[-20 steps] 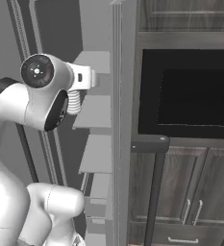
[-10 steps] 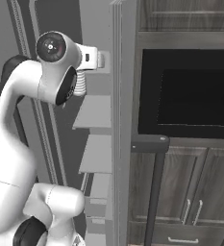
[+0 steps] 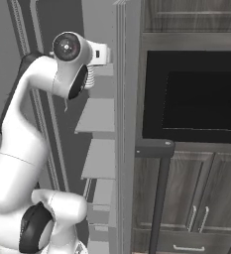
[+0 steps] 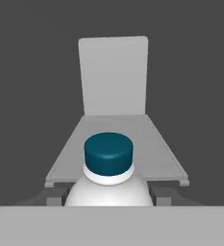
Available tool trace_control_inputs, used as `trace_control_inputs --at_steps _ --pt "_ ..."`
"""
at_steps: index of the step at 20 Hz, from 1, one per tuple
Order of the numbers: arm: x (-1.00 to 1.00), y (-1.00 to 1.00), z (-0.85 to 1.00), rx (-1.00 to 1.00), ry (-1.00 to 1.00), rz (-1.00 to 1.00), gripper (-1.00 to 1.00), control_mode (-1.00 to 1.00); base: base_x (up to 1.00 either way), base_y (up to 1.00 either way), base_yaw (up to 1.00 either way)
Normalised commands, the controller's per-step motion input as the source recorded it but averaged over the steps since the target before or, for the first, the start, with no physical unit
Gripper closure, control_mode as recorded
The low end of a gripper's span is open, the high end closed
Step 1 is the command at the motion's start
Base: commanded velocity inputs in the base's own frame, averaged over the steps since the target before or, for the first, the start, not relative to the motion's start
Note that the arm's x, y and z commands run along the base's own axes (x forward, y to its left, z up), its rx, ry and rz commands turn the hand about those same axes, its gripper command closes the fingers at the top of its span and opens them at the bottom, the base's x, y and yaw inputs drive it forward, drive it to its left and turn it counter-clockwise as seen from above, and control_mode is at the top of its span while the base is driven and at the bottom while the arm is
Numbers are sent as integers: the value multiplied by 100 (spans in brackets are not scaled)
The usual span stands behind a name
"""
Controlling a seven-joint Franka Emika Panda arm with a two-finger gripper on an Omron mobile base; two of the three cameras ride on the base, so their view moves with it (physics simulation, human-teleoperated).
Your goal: Take the bottled waters from the counter and place them in the freezer to freeze. Close the freezer door after placing the bottles.
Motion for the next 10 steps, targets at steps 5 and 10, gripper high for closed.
trace_control_inputs --at_steps 5,10 --pt "61 0 2 0 1 0 100 -100 0 0 0" --pt "47 0 19 0 12 0 100 -100 0 0 0"
